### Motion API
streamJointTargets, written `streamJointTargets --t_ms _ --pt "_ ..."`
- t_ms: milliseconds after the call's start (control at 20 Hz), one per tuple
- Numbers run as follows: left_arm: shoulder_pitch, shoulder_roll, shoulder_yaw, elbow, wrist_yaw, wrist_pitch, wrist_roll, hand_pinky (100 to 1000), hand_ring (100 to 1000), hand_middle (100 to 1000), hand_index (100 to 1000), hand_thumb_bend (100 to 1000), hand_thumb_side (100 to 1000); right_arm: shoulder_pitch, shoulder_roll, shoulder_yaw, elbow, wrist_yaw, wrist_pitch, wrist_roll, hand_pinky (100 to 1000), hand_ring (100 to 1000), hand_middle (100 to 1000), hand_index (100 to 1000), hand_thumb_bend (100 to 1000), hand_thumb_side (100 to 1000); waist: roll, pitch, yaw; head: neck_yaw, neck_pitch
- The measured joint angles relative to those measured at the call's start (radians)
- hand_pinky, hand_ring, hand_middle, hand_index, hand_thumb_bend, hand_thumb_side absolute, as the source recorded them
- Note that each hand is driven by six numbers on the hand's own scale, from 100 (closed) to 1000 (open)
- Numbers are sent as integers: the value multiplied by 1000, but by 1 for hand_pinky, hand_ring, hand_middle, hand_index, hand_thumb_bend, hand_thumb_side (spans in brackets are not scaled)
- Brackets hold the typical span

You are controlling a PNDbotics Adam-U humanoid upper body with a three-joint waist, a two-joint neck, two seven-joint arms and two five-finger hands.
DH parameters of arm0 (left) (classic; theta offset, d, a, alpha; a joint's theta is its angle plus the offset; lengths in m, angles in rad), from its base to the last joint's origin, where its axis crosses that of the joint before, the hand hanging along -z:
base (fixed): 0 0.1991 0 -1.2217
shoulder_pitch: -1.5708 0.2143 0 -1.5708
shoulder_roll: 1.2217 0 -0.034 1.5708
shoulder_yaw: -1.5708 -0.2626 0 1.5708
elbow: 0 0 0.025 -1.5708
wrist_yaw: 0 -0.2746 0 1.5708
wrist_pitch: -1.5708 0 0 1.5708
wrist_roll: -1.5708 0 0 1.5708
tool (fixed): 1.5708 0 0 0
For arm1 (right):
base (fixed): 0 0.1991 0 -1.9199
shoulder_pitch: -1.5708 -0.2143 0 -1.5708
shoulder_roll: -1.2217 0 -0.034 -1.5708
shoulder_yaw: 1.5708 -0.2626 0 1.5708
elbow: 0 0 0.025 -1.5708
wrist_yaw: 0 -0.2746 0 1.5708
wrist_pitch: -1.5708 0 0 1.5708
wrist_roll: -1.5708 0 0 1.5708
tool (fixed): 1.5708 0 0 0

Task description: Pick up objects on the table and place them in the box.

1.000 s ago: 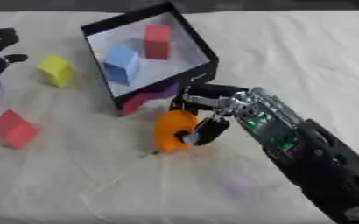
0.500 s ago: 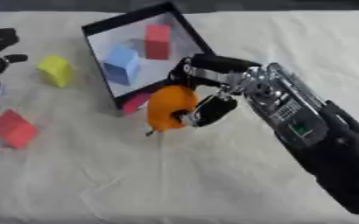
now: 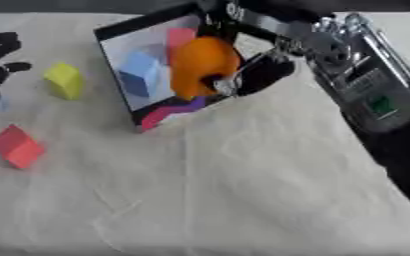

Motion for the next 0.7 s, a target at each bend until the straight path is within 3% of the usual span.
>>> streamJointTargets --t_ms 200,700 --pt "0 -1 0 0 0 2 5 701 849 752 722 234 789 -79 52 -33 150 59 -2 -91 654 566 533 649 291 100 0 0 4 -13 0" --pt "-11 -10 -7 0 0 7 3 701 849 752 720 233 792 -220 228 -99 675 331 -139 -192 675 585 554 663 329 100 0 0 15 -32 5"
